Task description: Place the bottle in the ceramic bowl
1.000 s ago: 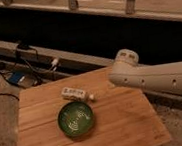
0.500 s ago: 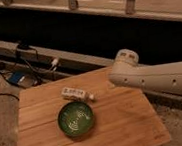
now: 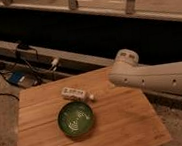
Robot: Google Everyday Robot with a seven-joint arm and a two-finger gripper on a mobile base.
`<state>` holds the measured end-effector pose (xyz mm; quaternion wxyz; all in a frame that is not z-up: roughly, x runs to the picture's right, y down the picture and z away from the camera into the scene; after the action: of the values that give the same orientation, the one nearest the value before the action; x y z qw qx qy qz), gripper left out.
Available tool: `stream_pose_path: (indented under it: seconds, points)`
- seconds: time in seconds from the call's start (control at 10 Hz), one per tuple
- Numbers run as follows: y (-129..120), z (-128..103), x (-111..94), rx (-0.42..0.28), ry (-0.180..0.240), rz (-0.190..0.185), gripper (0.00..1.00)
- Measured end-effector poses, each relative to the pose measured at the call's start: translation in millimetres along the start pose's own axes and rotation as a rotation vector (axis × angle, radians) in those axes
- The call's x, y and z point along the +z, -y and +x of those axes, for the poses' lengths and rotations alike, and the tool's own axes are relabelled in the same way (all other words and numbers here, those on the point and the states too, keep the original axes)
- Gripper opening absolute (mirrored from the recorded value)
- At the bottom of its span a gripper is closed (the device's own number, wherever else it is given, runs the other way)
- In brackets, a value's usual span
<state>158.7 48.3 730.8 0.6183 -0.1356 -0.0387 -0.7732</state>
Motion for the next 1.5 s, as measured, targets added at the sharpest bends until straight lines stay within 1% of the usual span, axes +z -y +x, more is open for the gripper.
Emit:
stream_pose_path:
  seconds: [0.8, 0.9, 1.0, 1.1, 1.2, 1.3, 1.5]
  points:
    - [0, 0, 0, 0.0, 0.0, 0.0, 0.8]
    - [0, 0, 0, -0.004, -0.001, -0.001, 0.8]
    - [0, 2, -1, -0.021, -0.012, 0.001, 0.8]
    - [3, 9, -2, -0.07, -0.041, 0.006, 0.8]
    - [6, 17, -4, -0.156, -0.074, 0.016, 0.8]
    - [20, 34, -9, -0.307, -0.127, 0.048, 0.8]
    - [47, 53, -17, -0.528, -0.191, 0.097, 0.8]
